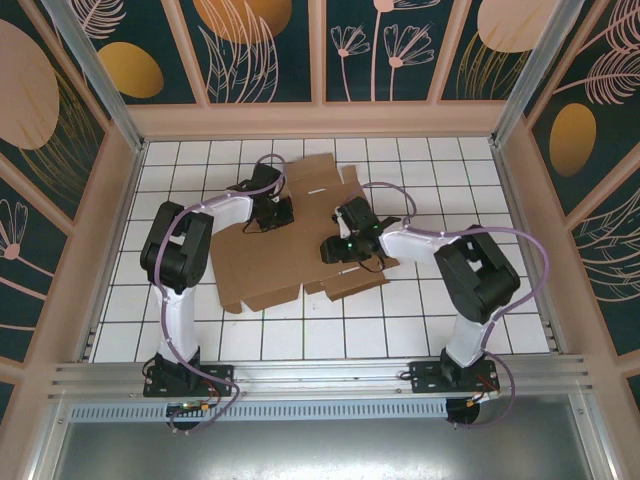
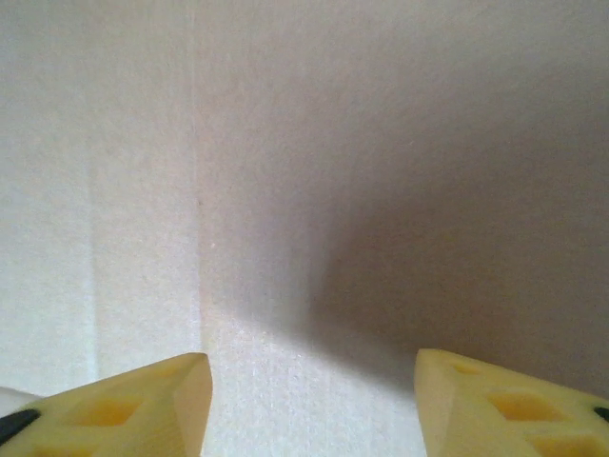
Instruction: Fold the paper box
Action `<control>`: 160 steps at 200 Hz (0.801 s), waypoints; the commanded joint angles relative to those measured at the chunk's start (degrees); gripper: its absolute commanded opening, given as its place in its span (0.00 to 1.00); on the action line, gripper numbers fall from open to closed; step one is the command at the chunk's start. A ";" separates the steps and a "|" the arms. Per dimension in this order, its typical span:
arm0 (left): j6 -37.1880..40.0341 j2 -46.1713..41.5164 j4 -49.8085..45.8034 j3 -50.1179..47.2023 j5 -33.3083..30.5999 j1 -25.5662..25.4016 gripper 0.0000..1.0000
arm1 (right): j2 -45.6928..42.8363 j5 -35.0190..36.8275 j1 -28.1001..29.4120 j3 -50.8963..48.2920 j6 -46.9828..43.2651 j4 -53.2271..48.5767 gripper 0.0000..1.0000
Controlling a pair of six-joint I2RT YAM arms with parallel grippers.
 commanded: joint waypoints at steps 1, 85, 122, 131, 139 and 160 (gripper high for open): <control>0.37 -6.59 -0.49 -0.96 1.38 0.79 0.00 | -5.22 -8.54 -4.07 1.27 -1.76 3.45 0.70; 0.18 -3.37 4.18 -10.62 7.52 5.23 0.00 | 6.71 -14.59 -21.22 12.14 -6.72 0.56 0.87; 0.49 -0.51 4.82 -10.70 8.82 6.48 0.00 | 13.92 -20.71 -24.52 14.76 -9.12 -1.72 0.89; 0.61 0.03 4.90 -10.70 9.01 6.47 0.00 | 15.64 -23.58 -24.59 15.44 -9.91 -2.55 0.89; 0.66 0.56 5.00 -10.78 9.38 6.53 0.00 | 17.40 -25.28 -24.59 16.27 -10.31 -3.55 0.89; 0.65 1.59 5.44 -11.29 10.17 6.47 0.00 | 21.16 -33.07 -24.54 17.22 -10.49 -4.27 0.88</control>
